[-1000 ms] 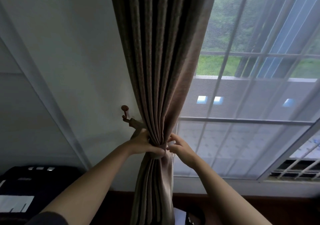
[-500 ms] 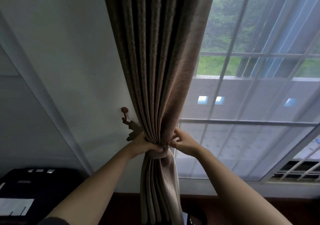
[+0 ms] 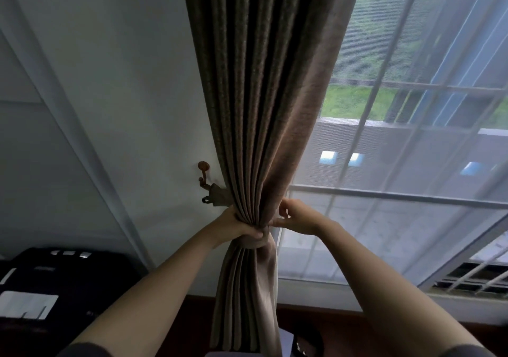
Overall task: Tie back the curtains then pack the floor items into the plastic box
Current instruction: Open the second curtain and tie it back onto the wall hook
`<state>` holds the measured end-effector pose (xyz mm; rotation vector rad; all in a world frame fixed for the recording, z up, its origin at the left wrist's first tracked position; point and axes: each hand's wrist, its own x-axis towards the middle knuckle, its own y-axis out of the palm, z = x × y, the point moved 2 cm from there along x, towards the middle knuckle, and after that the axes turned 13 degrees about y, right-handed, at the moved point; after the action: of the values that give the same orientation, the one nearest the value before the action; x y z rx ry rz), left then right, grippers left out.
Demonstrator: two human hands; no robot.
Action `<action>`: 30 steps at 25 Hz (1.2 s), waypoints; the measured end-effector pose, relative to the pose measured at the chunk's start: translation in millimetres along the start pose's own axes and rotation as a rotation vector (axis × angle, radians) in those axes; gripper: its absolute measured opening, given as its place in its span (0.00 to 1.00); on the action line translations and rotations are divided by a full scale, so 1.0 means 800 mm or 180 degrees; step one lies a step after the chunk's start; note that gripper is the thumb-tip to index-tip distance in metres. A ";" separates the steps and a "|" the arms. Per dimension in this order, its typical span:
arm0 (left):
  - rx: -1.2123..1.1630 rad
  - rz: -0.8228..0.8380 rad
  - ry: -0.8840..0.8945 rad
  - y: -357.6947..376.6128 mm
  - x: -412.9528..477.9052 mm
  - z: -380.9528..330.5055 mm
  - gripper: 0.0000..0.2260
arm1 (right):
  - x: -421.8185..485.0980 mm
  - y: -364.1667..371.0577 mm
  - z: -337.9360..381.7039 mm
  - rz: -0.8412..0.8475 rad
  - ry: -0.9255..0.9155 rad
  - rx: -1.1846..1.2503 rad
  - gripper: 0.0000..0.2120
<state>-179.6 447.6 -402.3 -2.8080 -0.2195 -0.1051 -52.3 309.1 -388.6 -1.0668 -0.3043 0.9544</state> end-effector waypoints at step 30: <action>-0.0326 -0.0578 -0.0858 -0.036 0.021 -0.039 0.12 | 0.010 -0.020 0.006 -0.1506 0.0613 -0.0550 0.07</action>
<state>-169.3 467.0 -362.3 -2.8916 -0.5465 0.2286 -42.2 315.9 -375.0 -1.1666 -0.4610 0.4045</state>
